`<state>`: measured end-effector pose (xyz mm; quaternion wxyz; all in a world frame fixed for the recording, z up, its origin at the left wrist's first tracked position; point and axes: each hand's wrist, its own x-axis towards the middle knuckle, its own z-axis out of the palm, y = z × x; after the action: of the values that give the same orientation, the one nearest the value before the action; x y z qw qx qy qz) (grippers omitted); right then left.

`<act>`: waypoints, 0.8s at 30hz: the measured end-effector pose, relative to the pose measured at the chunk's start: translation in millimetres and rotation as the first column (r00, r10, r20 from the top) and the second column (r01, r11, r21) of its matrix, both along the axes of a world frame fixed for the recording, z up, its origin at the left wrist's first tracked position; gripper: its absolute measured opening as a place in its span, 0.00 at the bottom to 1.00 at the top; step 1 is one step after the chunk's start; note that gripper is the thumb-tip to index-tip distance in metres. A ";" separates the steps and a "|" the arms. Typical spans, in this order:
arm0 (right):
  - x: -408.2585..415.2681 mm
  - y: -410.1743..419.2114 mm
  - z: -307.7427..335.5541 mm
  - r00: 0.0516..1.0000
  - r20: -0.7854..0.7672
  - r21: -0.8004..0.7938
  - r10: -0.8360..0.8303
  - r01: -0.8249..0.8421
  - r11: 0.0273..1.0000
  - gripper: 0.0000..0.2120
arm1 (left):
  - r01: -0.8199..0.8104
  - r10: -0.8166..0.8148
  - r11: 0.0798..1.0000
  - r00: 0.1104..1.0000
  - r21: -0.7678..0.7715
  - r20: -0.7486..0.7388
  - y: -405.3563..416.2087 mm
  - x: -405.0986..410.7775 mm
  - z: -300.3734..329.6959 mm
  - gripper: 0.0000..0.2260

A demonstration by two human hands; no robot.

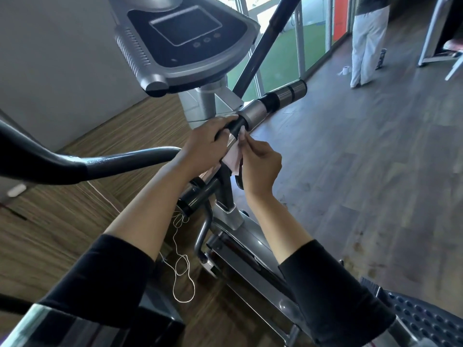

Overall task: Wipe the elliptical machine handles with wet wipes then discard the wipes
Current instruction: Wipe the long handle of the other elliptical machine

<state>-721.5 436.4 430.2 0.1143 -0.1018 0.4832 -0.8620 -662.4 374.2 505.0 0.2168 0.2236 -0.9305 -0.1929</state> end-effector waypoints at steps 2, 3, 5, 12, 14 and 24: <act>-1.1 1.0 -0.4 0.999 -0.035 0.003 -0.001 0.001 1.000 0.08 | 0.009 -0.010 1.000 1.000 0.021 0.011 -2.9 4.2 1.1 0.17; -3.9 0.7 1.3 0.999 -0.051 0.007 -0.013 0.013 1.000 0.07 | 0.011 -0.011 1.000 1.000 0.028 0.006 -4.5 6.2 0.3 0.16; -10.4 -0.4 6.3 0.996 -0.078 0.028 -0.049 0.051 0.998 0.07 | 0.007 -0.007 0.999 1.000 0.037 0.000 -5.2 9.6 -2.1 0.16; -5.8 2.2 5.9 0.992 -0.126 0.061 -0.031 0.039 0.997 0.08 | 0.009 -0.009 1.000 1.000 0.010 -0.028 -3.9 18.9 -5.8 0.16; -5.0 4.6 4.1 0.984 -0.178 0.077 -0.002 0.016 0.997 0.09 | 0.013 -0.012 1.000 0.999 0.016 -0.042 -5.0 20.7 -8.0 0.16; -6.5 4.4 10.6 0.917 -0.391 0.159 -0.085 0.158 0.974 0.08 | 0.006 -0.002 1.000 0.993 0.029 -0.118 -2.2 23.1 -14.0 0.15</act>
<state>-728.0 440.8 440.8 -0.0269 -0.2258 0.5807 -0.7817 -639.4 372.0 491.0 0.2677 0.2131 -0.9136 -0.2197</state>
